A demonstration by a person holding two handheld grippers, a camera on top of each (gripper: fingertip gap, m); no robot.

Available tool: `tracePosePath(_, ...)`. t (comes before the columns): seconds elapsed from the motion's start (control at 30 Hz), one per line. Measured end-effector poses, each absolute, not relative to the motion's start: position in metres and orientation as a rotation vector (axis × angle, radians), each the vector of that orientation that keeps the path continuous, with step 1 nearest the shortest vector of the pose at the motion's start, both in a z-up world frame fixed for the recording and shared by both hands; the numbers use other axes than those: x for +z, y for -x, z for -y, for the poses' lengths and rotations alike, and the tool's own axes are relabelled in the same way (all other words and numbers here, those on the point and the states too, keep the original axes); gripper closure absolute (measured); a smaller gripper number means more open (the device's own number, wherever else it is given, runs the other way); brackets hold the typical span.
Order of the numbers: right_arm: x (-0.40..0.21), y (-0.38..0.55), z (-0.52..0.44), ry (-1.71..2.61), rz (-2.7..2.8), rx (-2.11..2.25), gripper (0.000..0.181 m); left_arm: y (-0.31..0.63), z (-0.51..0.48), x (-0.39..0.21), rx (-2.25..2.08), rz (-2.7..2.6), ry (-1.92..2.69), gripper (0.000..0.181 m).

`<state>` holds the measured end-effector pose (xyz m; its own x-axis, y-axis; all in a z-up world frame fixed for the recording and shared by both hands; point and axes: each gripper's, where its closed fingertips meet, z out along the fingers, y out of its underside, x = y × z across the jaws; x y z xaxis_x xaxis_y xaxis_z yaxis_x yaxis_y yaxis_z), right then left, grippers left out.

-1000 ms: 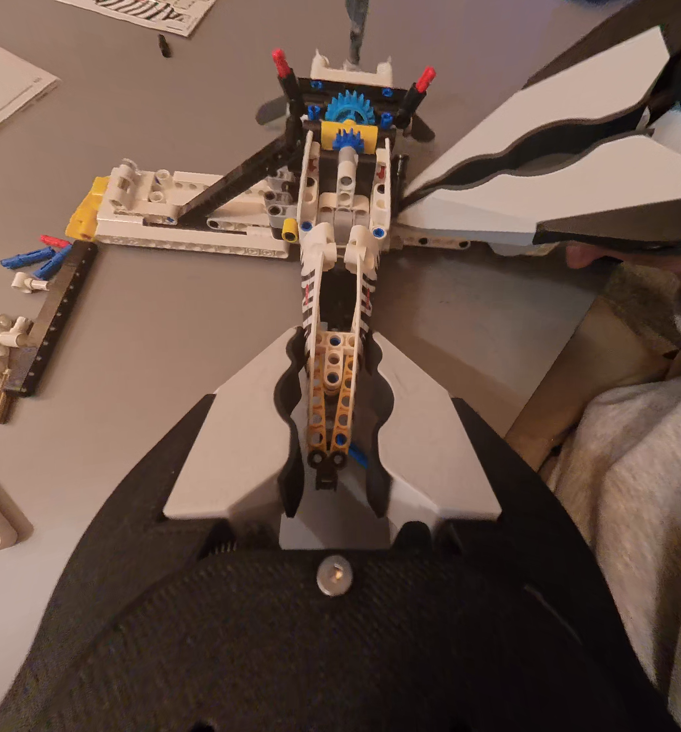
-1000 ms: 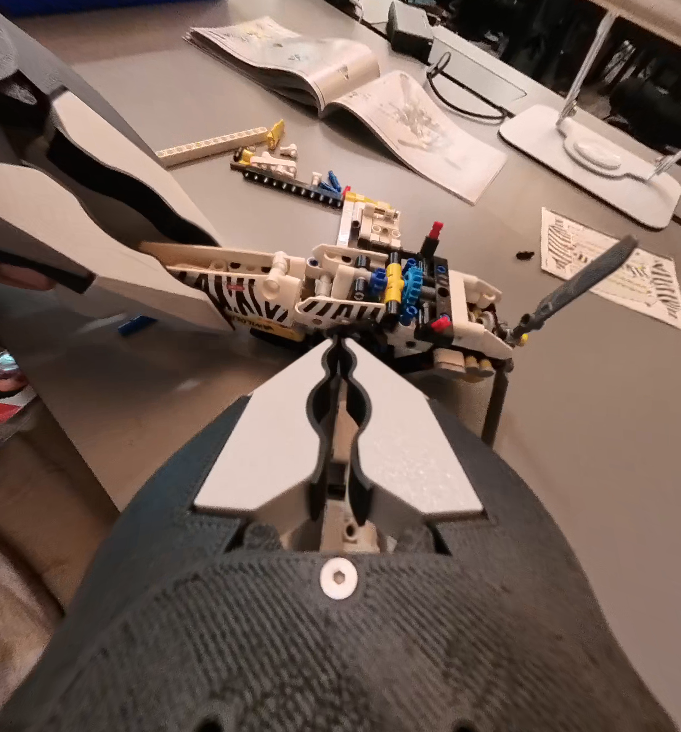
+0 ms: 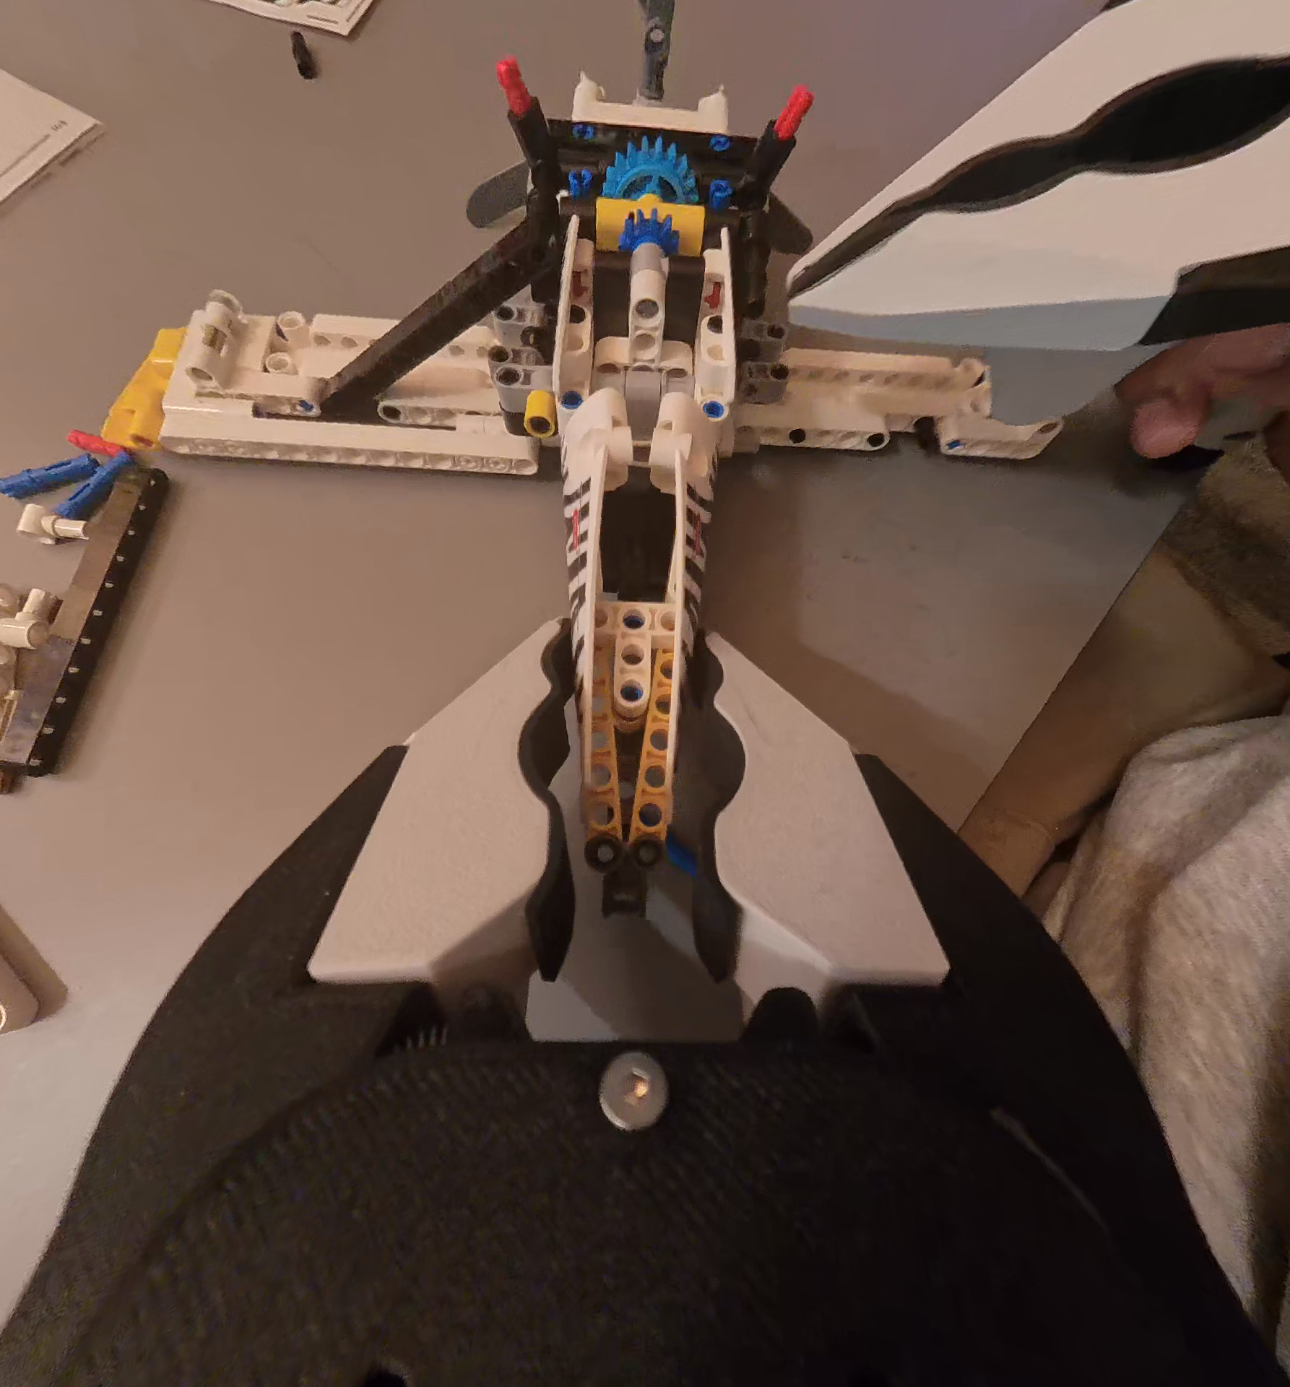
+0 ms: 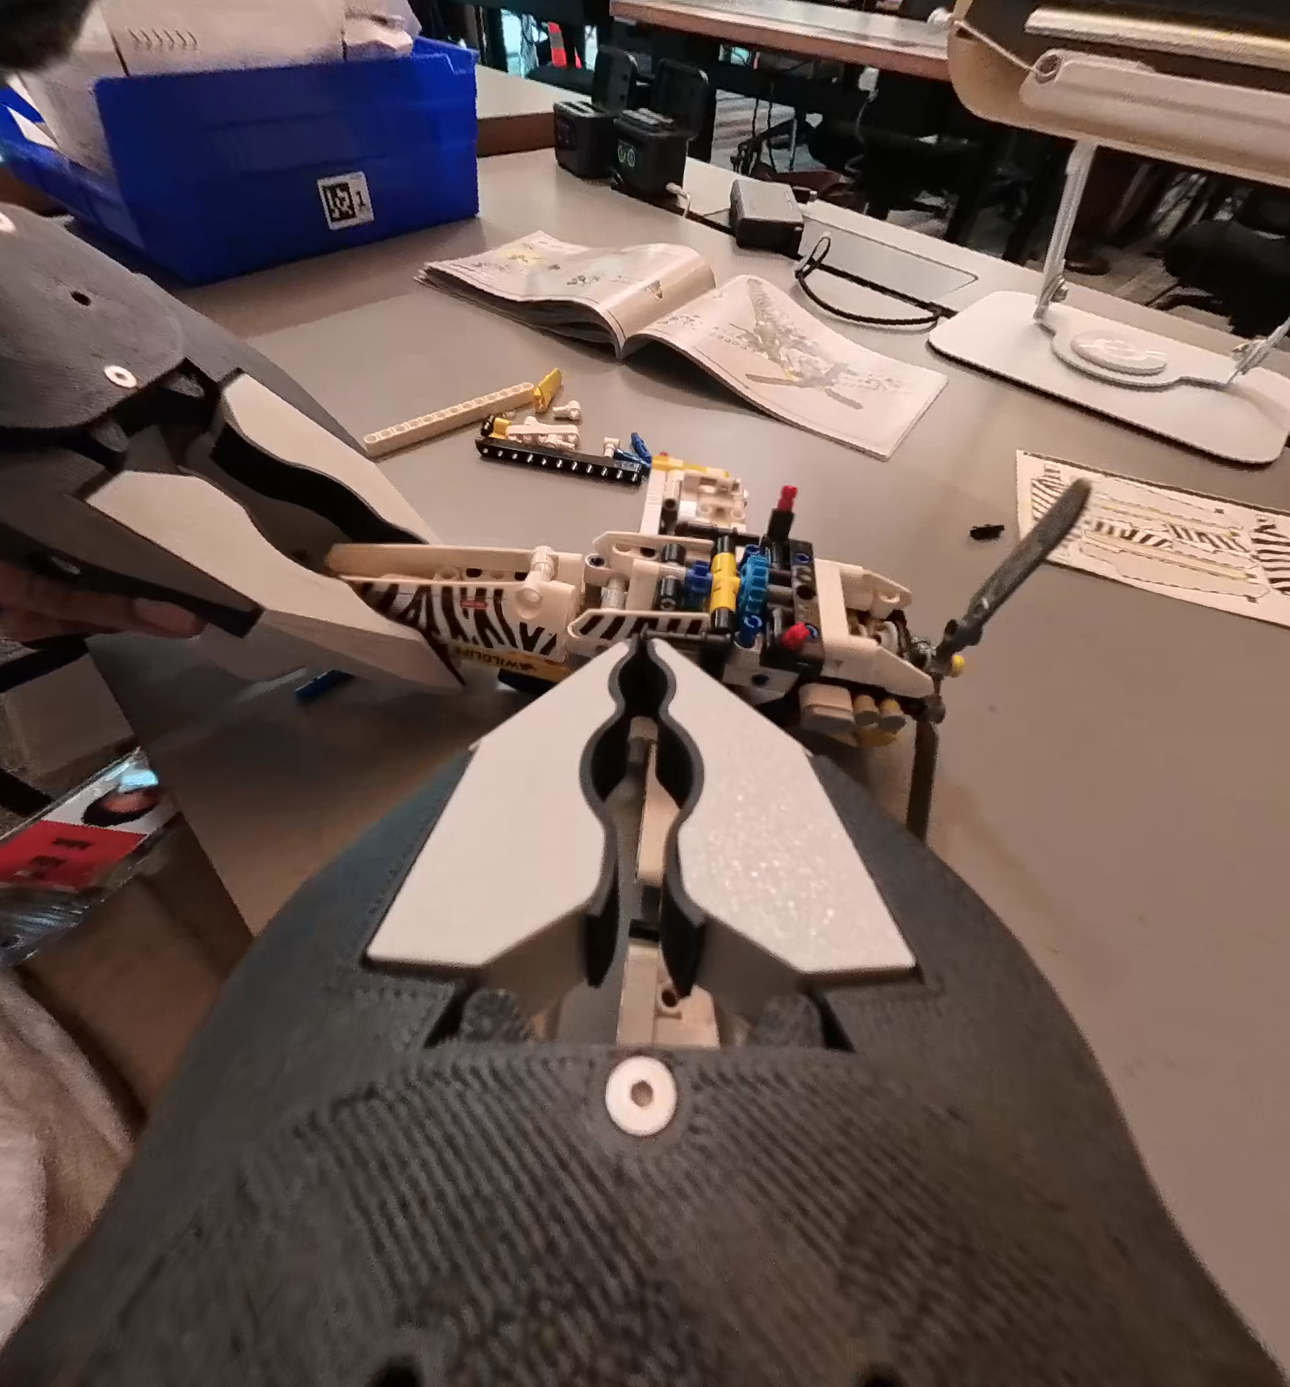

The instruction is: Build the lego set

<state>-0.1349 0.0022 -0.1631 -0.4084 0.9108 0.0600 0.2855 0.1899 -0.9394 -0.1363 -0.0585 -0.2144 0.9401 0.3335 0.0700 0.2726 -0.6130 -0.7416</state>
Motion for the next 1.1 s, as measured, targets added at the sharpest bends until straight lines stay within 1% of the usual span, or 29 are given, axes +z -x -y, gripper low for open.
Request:
tracePosePath(0.17, -0.163, 0.133, -0.007, 1.131, 1.809, 1.228, 0.179, 0.136, 0.058, -0.214, 0.104, 0.421, 2.266, 0.145)
tracePosePath(0.27, -0.164, 0.134, -0.01, 1.122, 1.81, 1.195, 0.174, 0.139, 0.058, -0.213, 0.124, 0.427, 2.263, 0.145)
tracePosePath(0.43, -0.167, 0.133, -0.013, 1.103, 1.822, 1.134, 0.173, 0.143, 0.06, -0.213, 0.114, 0.442, 2.258, 0.144)
tracePosePath(0.63, -0.169, 0.131, -0.024, 1.112, 1.812, 1.094, 0.172, 0.167, 0.065, -0.213, 0.254, 0.421, 2.312, 0.144)
tracePosePath(0.83, -0.168, 0.128, -0.04, 1.139, 1.779, 1.076, 0.172, 0.21, 0.068, -0.211, 0.431, 0.458, 2.336, 0.128)
tracePosePath(0.93, -0.167, 0.127, -0.045, 1.142, 1.762, 1.072, 0.171, 0.211, 0.063, -0.2, 0.443, 0.461, 2.285, 0.121)
tracePosePath(1.1, -0.167, 0.127, -0.045, 1.121, 1.77, 1.058, 0.171, 0.201, 0.044, -0.166, 0.505, 0.377, 2.136, 0.118)
